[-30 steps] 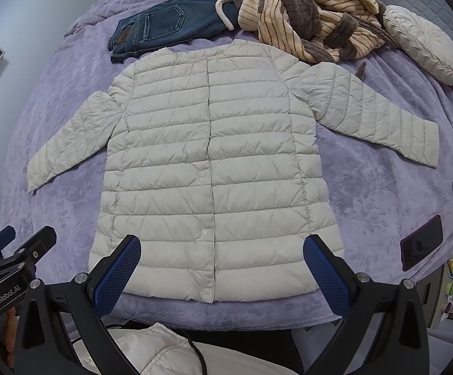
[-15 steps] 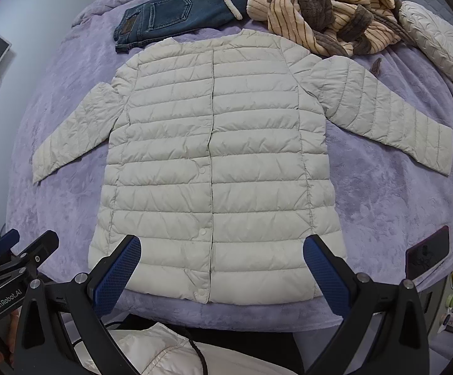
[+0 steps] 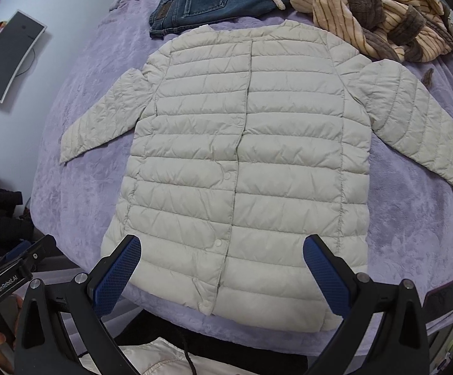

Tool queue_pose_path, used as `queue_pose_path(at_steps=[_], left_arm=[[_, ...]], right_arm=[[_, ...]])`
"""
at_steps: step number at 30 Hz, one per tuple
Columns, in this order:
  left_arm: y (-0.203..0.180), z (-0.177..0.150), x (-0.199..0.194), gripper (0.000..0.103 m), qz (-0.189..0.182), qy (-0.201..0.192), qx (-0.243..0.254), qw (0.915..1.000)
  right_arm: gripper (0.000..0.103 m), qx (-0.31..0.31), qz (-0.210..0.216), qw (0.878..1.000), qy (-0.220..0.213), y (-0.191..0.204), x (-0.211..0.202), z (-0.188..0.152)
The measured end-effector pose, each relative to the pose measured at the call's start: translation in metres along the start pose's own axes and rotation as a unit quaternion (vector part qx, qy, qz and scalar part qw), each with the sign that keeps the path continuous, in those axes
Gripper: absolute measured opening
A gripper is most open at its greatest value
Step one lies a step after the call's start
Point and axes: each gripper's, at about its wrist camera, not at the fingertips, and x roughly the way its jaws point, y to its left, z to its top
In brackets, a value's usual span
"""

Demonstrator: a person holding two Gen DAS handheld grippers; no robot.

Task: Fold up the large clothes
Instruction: 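Move the left tool to the sleeve cuff nearest it, then grasp the sleeve cuff with the left tool while the right tool pinches the jacket body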

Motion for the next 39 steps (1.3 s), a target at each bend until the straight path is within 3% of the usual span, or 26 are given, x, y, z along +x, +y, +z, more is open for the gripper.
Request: queue_pose_path(at_steps=[3,9,15,19,23,29,30,31,32,34,36,39], left_arm=[[0.033,0.022,0.021,0.103,-0.027,-0.009,-0.025,0.9993],[0.106,0.084,0.086,0.103,-0.088,-0.023,-0.085,0.9923],[0.166,0.129,0.170,0.103,-0.144,-0.029,-0.170,0.9744],[0.181,0.149,0.224,0.103,-0.201,-0.012,-0.218,0.9550],[0.176,0.172,0.250,0.103,-0.212,-0.026,-0.230,0.9493],[0.177,0.205,0.255,0.103,-0.194,-0.070,-0.243,0.9480],[0.179,0.208,0.254,0.096,-0.189,-0.077,-0.247,0.9473],[0.182,0.211,0.253,0.077,-0.181,-0.081,-0.248,0.9483],[0.183,0.215,0.253,0.067,-0.177,-0.080,-0.243,0.9505],[0.188,0.219,0.255,0.013,-0.200,-0.079,-0.234,0.9482],[0.194,0.223,0.253,0.007,-0.241,-0.079,-0.237,0.9380],[0.195,0.226,0.231,0.007,-0.254,-0.108,-0.210,0.9379]], right_arm=[[0.103,0.003,0.002,1.000,0.006,0.015,0.015,0.007],[0.103,0.029,-0.048,0.998,0.023,0.049,0.055,0.025],[0.103,0.019,-0.072,0.997,0.027,0.090,0.107,0.055],[0.103,-0.003,-0.078,0.997,0.021,0.117,0.135,0.075],[0.103,-0.028,-0.081,0.996,0.011,0.138,0.159,0.096],[0.103,-0.039,-0.078,0.996,-0.009,0.159,0.185,0.116],[0.103,-0.041,-0.077,0.996,-0.013,0.162,0.188,0.120],[0.103,-0.044,-0.075,0.996,-0.019,0.165,0.191,0.124],[0.103,-0.046,-0.073,0.996,-0.023,0.168,0.193,0.128],[0.103,-0.049,-0.072,0.996,-0.036,0.174,0.196,0.136],[0.103,-0.050,-0.069,0.995,-0.046,0.175,0.198,0.146],[0.100,-0.048,-0.066,0.995,-0.061,0.178,0.202,0.158]])
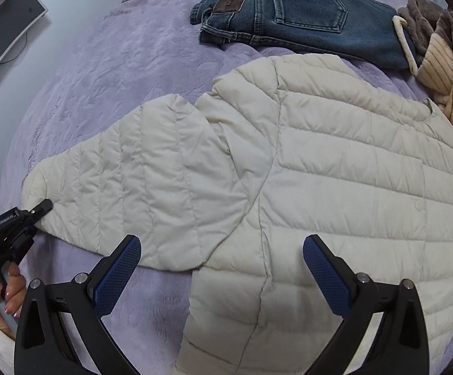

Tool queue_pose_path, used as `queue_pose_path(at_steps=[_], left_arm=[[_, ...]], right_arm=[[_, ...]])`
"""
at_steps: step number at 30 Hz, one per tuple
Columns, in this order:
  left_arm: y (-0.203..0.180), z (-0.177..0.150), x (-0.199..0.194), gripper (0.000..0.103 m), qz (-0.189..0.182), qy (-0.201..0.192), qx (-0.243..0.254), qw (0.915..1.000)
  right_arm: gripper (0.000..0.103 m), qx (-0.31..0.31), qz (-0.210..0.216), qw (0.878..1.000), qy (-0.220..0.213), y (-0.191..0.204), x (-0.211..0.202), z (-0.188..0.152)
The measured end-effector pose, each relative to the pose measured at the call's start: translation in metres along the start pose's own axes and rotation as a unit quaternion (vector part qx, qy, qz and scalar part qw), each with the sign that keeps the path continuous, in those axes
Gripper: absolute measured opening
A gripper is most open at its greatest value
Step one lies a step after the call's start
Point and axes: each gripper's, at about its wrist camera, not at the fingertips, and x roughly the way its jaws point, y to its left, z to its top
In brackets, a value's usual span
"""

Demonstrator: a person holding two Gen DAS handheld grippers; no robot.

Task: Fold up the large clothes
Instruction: 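Grasp the sleeve cuff with the left tool while the right tool pinches the jacket body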

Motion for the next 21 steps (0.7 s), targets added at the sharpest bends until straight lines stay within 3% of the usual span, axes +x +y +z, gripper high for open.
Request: queue_pose_path(at_steps=[1,2,3,5,6,15,21], left_arm=[[-0.005,0.002,-0.006,0.007,-0.009,-0.003,0.010,0.9999],[-0.010,0.003,-0.013,0.007,-0.018,-0.007,0.019,0.9996],[-0.016,0.005,-0.018,0.007,-0.024,-0.011,0.030,0.9992],[-0.030,0.007,-0.030,0.007,-0.039,-0.017,0.054,0.9976],[-0.039,0.009,-0.034,0.007,-0.048,-0.020,0.066,0.9965],[-0.150,-0.012,-0.058,0.007,-0.127,-0.020,0.186,0.9741],[-0.255,-0.067,-0.033,0.007,-0.141,0.017,0.284,0.9483]], right_arm=[[0.096,0.002,0.004,1.000,-0.003,0.001,0.003,0.003],[0.077,0.004,0.009,1.000,-0.004,0.001,0.006,0.005],[0.051,0.006,0.015,1.000,0.001,0.001,0.011,0.005],[0.030,0.020,0.028,0.999,0.020,-0.002,0.026,0.005],[0.025,0.029,0.034,0.999,0.024,-0.002,0.032,0.004],[0.023,0.047,0.062,0.997,0.028,-0.005,0.067,-0.004],[0.023,0.087,0.137,0.987,0.014,-0.052,0.030,-0.006]])
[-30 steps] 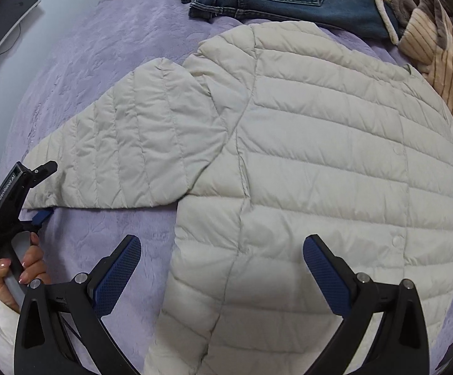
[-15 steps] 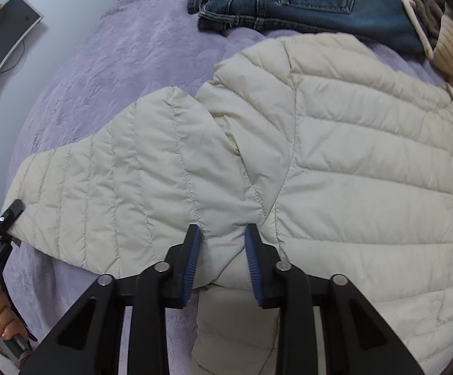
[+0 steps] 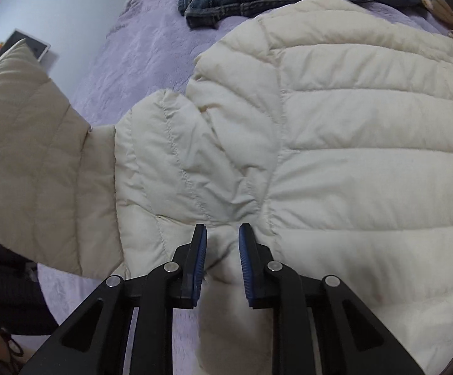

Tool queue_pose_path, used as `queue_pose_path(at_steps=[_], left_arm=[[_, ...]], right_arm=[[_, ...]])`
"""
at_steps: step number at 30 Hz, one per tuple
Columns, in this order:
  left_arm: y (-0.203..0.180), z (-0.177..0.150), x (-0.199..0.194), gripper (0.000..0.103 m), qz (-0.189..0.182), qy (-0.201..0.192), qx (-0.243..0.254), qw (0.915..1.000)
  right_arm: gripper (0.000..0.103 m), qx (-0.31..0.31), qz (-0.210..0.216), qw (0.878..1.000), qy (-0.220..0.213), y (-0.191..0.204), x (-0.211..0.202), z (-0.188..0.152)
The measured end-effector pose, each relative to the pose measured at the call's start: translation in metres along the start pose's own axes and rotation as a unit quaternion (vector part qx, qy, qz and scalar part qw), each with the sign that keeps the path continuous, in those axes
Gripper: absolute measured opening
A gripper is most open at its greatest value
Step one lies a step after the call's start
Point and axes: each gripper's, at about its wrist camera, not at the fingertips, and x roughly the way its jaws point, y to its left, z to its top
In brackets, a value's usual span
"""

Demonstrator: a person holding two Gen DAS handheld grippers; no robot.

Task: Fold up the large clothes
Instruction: 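Grasp the sleeve cuff with the left tool while the right tool pinches the jacket body, then fold the held sleeve over the jacket back with the left tool and release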

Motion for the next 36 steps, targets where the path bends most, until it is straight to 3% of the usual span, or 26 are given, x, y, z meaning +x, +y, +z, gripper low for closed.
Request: queue_pose_path(at_steps=[4,7,11,16,18,20,21,22,24,25,28,30,32,34,36], left_arm=[[-0.076,-0.021,0.060,0.007,-0.011,0.052,0.068,0.9963],[-0.128,-0.050,0.114,0.007,0.005,0.098,0.136,0.9859],[-0.181,-0.101,0.176,0.007,0.037,0.157,0.223,0.9613],[-0.210,-0.155,0.222,0.007,0.110,0.192,0.334,0.9162],[-0.213,-0.166,0.225,0.007,0.129,0.192,0.358,0.9044],[-0.214,-0.171,0.223,0.008,0.137,0.190,0.371,0.8984],[-0.214,-0.172,0.221,0.017,0.139,0.192,0.374,0.8967],[-0.214,-0.171,0.221,0.050,0.138,0.194,0.374,0.8963],[-0.216,-0.168,0.214,0.099,0.141,0.176,0.375,0.8991],[-0.219,-0.167,0.210,0.101,0.144,0.158,0.381,0.8994],[-0.222,-0.162,0.205,0.101,0.139,0.164,0.390,0.8953],[-0.222,-0.160,0.192,0.101,0.129,0.157,0.386,0.8998],[-0.220,-0.155,0.170,0.101,0.109,0.144,0.373,0.9100],[-0.207,-0.146,0.141,0.101,0.096,0.119,0.345,0.9260],[-0.188,-0.132,0.113,0.101,0.094,0.097,0.312,0.9404]], right_arm=[[0.023,0.033,-0.017,0.998,-0.042,-0.056,-0.065,-0.005],[0.023,0.065,-0.059,0.994,-0.070,-0.113,-0.111,-0.011],[0.023,0.117,-0.103,0.984,-0.091,-0.187,-0.159,-0.026],[0.023,0.171,-0.126,0.973,-0.088,-0.258,-0.181,-0.052],[0.023,0.185,-0.121,0.971,-0.089,-0.272,-0.181,-0.060],[0.023,0.195,-0.118,0.969,-0.093,-0.275,-0.179,-0.065],[0.023,0.198,-0.113,0.969,-0.095,-0.278,-0.179,-0.066],[0.023,0.200,-0.110,0.969,-0.098,-0.279,-0.179,-0.066],[0.023,0.202,-0.105,0.968,-0.102,-0.281,-0.182,-0.068],[0.023,0.202,-0.104,0.969,-0.103,-0.282,-0.184,-0.071],[0.024,0.199,-0.105,0.969,-0.103,-0.283,-0.186,-0.069],[0.024,0.196,-0.108,0.969,-0.103,-0.283,-0.189,-0.072],[0.024,0.190,-0.114,0.970,-0.102,-0.279,-0.191,-0.070],[0.036,0.170,-0.126,0.972,-0.101,-0.270,-0.195,-0.067],[0.073,0.140,-0.140,0.974,-0.106,-0.253,-0.198,-0.058]])
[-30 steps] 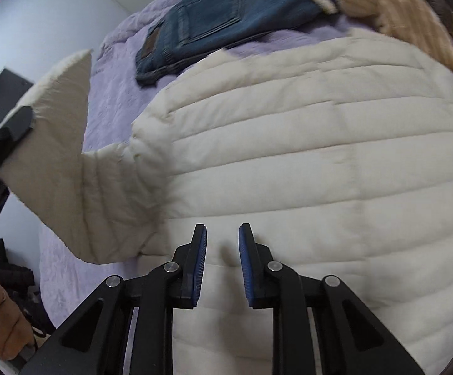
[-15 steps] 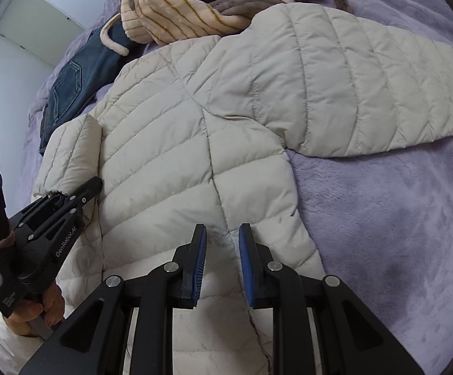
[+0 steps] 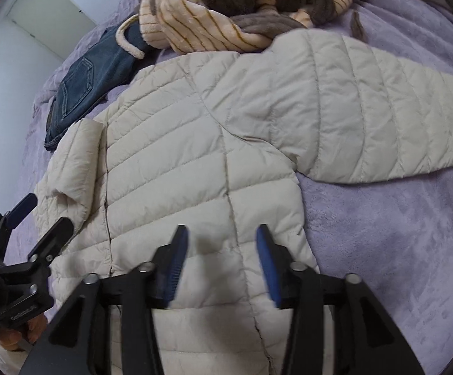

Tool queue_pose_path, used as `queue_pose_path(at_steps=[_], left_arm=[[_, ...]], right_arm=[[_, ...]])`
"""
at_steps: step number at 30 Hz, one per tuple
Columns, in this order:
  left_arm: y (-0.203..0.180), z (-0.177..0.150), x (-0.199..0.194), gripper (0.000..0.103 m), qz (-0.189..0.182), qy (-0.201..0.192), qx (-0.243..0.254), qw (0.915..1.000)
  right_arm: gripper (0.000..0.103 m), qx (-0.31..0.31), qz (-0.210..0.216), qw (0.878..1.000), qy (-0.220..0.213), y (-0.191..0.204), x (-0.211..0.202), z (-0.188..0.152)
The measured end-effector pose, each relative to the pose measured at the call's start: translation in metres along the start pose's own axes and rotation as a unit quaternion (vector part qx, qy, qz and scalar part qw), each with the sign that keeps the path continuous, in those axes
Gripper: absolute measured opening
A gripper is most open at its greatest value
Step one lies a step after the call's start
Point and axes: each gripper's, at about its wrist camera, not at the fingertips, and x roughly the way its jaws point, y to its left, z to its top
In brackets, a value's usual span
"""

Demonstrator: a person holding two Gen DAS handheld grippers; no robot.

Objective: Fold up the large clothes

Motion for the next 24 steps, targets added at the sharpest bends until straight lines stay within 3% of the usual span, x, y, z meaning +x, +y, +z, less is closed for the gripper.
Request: queue_pose_path(at_steps=[3,6,9,11,13,15,16,17,18,21,24], left_arm=[[0.055,-0.008,-0.022,0.101,0.053,-0.020,-0.070,0.9960],[0.118,-0.022,-0.018,0.101,0.139,-0.004,-0.153,0.9785],[0.175,-0.046,0.004,0.101,0.176,0.034,-0.238,0.9545],[0.197,-0.062,0.020,0.101,0.182,0.056,-0.275,0.9426],[0.206,-0.074,0.035,0.101,0.180,0.070,-0.289,0.9376],[0.207,-0.081,0.048,0.101,0.180,0.081,-0.289,0.9369],[0.206,-0.083,0.052,0.101,0.177,0.085,-0.287,0.9374],[0.204,-0.084,0.055,0.101,0.176,0.087,-0.286,0.9380],[0.202,-0.085,0.058,0.101,0.175,0.086,-0.283,0.9392],[0.197,-0.086,0.060,0.101,0.174,0.086,-0.276,0.9415],[0.197,-0.084,0.066,0.101,0.169,0.092,-0.276,0.9418]], right_arm=[[0.078,-0.079,0.010,0.996,-0.032,0.047,-0.010,0.009],[0.078,-0.194,0.005,0.979,-0.058,0.112,-0.003,0.013],[0.078,-0.316,-0.028,0.945,-0.077,0.180,0.018,0.002],[0.078,-0.390,-0.063,0.914,-0.096,0.218,0.039,-0.006],[0.078,-0.431,-0.103,0.889,-0.116,0.240,0.058,-0.009],[0.075,-0.433,-0.137,0.882,-0.128,0.248,0.074,-0.002],[0.066,-0.420,-0.152,0.884,-0.135,0.246,0.078,0.004],[0.023,-0.400,-0.155,0.893,-0.136,0.241,0.079,0.011],[0.000,-0.371,-0.150,0.908,-0.126,0.232,0.078,0.019],[0.000,-0.235,-0.089,0.962,-0.103,0.185,0.066,0.039],[0.000,-0.085,-0.043,0.993,-0.074,0.118,0.061,0.044]])
